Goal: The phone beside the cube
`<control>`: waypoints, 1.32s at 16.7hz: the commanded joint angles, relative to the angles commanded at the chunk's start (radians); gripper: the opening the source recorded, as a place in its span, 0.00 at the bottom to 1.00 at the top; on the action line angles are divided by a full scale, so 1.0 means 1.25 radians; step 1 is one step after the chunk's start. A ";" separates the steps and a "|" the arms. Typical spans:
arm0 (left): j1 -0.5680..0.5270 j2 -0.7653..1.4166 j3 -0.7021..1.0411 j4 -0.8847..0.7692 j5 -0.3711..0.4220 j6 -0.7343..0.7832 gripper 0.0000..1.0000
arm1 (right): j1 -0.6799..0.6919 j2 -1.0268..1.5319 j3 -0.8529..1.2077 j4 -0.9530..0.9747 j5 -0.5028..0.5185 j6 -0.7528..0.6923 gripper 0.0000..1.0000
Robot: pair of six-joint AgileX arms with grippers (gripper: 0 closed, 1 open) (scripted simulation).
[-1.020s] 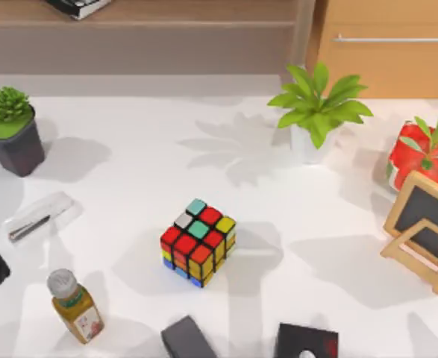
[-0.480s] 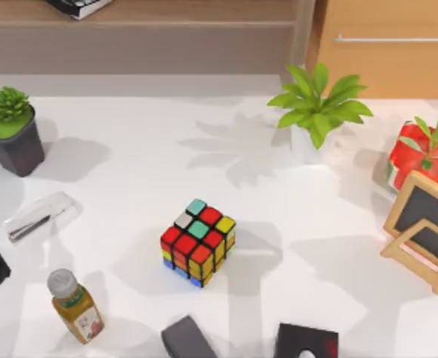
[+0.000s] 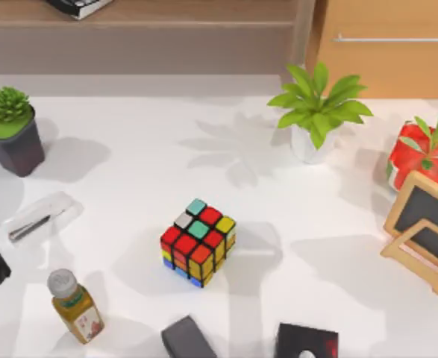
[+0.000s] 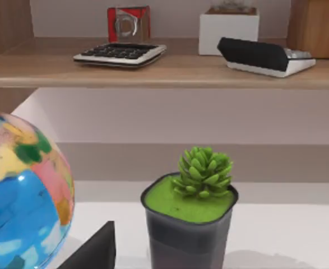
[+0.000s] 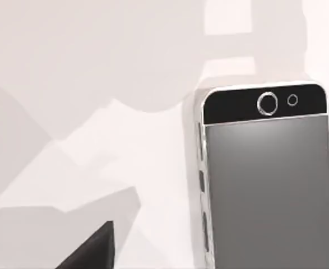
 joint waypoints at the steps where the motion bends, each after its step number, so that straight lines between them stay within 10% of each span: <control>1: 0.000 0.000 0.000 0.000 0.000 0.000 1.00 | -0.024 0.072 0.043 -0.033 0.000 -0.030 1.00; 22: 0.000 0.000 0.000 0.000 0.000 0.000 1.00 | -0.135 0.458 0.185 -0.065 0.000 -0.169 1.00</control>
